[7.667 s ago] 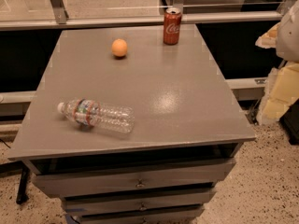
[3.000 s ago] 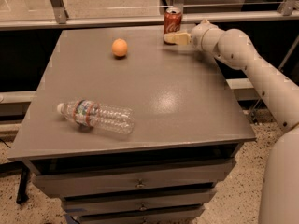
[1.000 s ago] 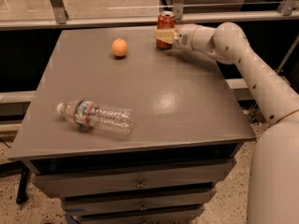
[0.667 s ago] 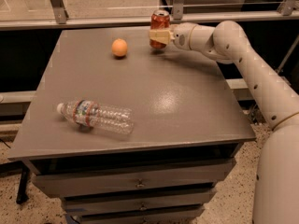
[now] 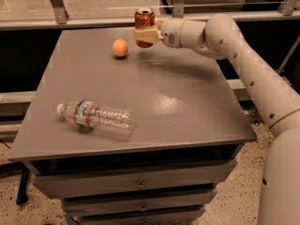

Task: Move coke can near orange

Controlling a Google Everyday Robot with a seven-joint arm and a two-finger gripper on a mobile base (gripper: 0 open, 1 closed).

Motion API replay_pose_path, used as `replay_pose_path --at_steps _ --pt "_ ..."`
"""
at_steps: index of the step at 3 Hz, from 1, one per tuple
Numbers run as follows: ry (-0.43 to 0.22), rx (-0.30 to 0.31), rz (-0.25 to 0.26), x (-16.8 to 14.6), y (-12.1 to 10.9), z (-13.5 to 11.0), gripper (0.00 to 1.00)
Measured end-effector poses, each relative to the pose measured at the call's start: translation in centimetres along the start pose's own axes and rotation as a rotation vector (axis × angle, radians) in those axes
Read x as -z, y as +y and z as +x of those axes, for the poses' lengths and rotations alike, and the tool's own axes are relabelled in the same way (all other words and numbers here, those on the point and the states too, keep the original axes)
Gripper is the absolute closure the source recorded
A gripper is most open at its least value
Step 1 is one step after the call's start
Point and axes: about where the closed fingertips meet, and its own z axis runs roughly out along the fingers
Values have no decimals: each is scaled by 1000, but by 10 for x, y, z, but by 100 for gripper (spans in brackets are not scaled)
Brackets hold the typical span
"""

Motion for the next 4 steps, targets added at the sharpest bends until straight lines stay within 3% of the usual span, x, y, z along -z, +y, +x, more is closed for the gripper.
replay_pose_path --at_steps 2,3,4 --pt "53 55 -33 -17 22 13 100" --pt "76 47 -41 -22 28 22 82" --pt "92 35 -45 -24 33 30 58"
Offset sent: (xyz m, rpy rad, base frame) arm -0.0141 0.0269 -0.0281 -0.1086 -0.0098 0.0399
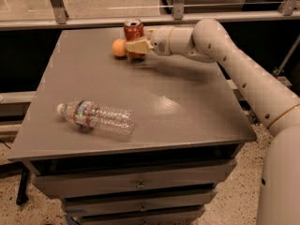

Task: Move coke can near orange

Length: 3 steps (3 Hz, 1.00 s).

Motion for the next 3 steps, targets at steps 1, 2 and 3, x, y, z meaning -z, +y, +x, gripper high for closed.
replay_pose_path --at_steps 1,2,3 --pt "10 -9 0 0 3 6 36" --pt "18 -16 0 1 5 11 13" --pt "26 -21 4 5 5 15 0"
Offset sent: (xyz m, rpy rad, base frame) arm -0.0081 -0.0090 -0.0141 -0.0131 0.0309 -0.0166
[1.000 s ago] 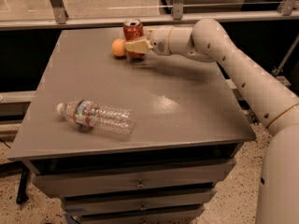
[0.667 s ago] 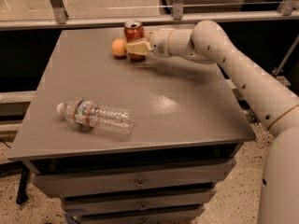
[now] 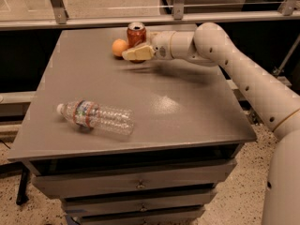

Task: Move coke can near orange

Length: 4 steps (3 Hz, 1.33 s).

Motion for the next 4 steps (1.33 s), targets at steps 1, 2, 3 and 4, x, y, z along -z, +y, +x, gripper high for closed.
replay_pose_path --at_steps 1,2,3,4 --pt "21 -17 9 11 -1 10 0" --pt "69 -23 65 47 -15 29 0" --pt "115 9 176 109 -41 46 0" --pt "98 48 293 178 -67 41 0"
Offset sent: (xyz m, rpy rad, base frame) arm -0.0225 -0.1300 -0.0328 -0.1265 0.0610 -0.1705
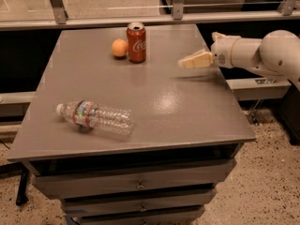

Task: Move coke can near orange

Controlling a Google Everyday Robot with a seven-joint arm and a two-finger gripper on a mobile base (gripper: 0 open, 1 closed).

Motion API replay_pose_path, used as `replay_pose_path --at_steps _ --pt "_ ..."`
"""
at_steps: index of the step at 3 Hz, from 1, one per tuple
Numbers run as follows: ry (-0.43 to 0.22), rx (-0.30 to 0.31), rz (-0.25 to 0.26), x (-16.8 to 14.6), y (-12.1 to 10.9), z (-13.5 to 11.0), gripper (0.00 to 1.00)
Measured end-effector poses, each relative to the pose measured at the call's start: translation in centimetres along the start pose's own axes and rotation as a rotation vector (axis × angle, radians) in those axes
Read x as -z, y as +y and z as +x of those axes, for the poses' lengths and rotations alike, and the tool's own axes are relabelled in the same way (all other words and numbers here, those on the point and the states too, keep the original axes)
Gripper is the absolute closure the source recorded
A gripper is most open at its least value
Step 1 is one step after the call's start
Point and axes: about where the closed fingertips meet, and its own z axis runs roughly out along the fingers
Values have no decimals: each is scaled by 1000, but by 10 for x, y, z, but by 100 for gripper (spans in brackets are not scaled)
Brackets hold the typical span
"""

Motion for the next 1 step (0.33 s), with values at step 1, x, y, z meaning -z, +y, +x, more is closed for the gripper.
replay_pose_path --at_steps 1 --pt "2 -1 16 10 -6 4 0"
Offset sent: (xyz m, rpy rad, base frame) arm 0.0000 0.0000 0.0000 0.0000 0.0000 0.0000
